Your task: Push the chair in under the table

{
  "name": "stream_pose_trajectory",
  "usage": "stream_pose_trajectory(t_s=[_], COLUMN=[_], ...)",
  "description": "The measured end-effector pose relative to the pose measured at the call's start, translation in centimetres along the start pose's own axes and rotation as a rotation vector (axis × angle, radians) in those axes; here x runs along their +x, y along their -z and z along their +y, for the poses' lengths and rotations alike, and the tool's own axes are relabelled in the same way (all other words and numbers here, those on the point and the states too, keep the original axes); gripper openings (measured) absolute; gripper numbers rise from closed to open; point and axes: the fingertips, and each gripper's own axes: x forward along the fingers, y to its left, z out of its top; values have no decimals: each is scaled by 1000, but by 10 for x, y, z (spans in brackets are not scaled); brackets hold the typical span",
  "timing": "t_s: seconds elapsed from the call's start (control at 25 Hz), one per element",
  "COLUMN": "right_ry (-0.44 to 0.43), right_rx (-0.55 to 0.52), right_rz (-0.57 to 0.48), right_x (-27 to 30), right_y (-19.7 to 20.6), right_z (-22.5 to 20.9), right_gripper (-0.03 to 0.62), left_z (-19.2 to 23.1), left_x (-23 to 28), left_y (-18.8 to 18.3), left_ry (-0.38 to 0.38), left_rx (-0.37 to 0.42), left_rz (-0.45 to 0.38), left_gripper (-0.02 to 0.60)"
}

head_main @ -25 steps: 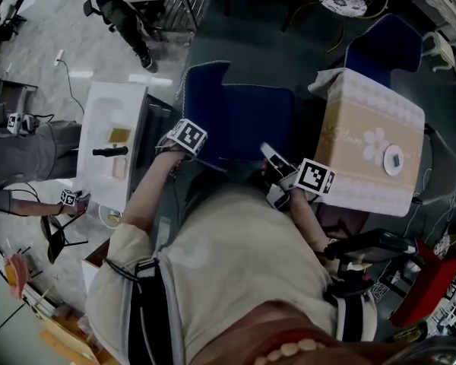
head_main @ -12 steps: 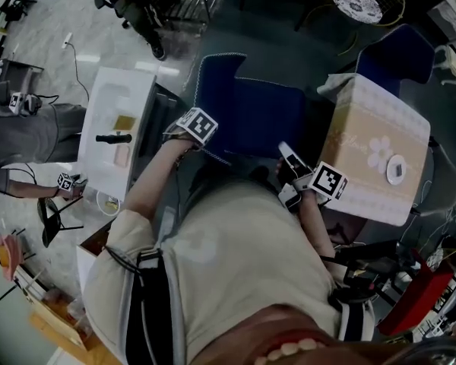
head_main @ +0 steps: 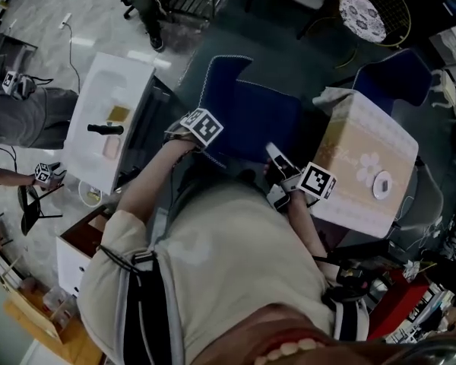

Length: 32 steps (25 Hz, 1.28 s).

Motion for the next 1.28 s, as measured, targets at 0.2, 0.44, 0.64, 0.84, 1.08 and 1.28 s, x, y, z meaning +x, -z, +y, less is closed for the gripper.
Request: stream_pose_trajectory(t_s=[0.2, 0.44, 0.64, 0.84, 1.08, 1.28], right_ry=[-82, -96, -61, -37, -59, 2], right_rx=[28, 15, 40, 67, 35, 43], right_rz=[-28, -33, -61, -80, -54, -89], right_x=[24, 61, 55, 48, 27, 18], right_y=[0, 5, 9, 12, 0, 9], right_z=[27, 47, 44, 34, 31, 15], right_gripper=[12, 12, 12, 12, 12, 12], left_z=[-5, -3, -11, -8, -13, -15], left_x=[-4, -4, 0, 2, 3, 9], left_y=[1, -2, -3, -15, -27, -24], left_ry=[36, 36, 46, 58, 34, 37], left_rx=[-8, 41, 77, 77, 43, 78], left_rz=[-19, -20, -6, -26, -25, -13], left_gripper=[158, 158, 161, 161, 161, 161])
